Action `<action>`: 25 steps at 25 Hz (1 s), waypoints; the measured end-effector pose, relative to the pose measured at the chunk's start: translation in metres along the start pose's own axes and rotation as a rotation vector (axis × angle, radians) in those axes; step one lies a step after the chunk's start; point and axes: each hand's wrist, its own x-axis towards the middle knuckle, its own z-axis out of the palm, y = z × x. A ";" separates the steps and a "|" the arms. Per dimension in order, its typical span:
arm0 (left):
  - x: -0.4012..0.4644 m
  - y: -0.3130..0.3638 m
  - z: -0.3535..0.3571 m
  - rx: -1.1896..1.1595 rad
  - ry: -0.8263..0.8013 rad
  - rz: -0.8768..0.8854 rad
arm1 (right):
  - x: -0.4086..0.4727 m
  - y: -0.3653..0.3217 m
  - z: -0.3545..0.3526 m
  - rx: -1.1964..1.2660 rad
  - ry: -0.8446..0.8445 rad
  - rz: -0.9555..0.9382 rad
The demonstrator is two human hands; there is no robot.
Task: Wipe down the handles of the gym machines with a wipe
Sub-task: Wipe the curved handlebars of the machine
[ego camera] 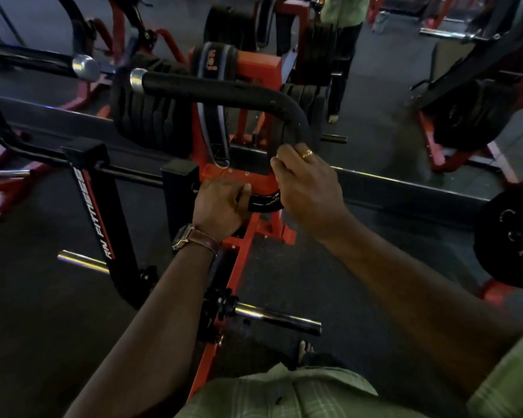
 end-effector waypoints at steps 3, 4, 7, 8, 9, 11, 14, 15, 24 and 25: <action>-0.005 -0.002 0.002 0.051 -0.002 0.019 | -0.041 -0.034 0.017 0.188 -0.172 0.098; -0.006 -0.002 0.003 0.067 0.004 0.020 | -0.053 -0.041 0.021 0.242 -0.170 0.121; -0.006 -0.004 0.006 0.086 0.021 0.000 | -0.056 -0.026 0.022 0.188 -0.132 0.012; -0.006 -0.004 0.007 0.099 0.018 -0.006 | -0.051 -0.015 0.017 0.158 -0.106 -0.025; -0.006 -0.005 0.007 0.113 0.023 -0.007 | -0.044 -0.004 0.009 0.140 -0.058 -0.031; -0.006 -0.003 0.008 0.135 0.047 -0.012 | -0.022 0.017 -0.009 0.152 0.084 0.018; -0.004 0.004 0.007 0.158 0.048 -0.044 | 0.008 0.035 -0.020 0.214 0.250 0.089; -0.003 0.004 0.007 0.158 0.041 -0.047 | 0.008 0.036 -0.016 0.235 0.281 0.110; 0.044 0.040 0.005 0.321 -0.543 -0.225 | -0.014 0.031 -0.003 0.497 0.247 0.171; 0.047 0.043 0.008 0.256 -0.582 -0.256 | 0.008 0.039 -0.010 0.494 0.327 0.172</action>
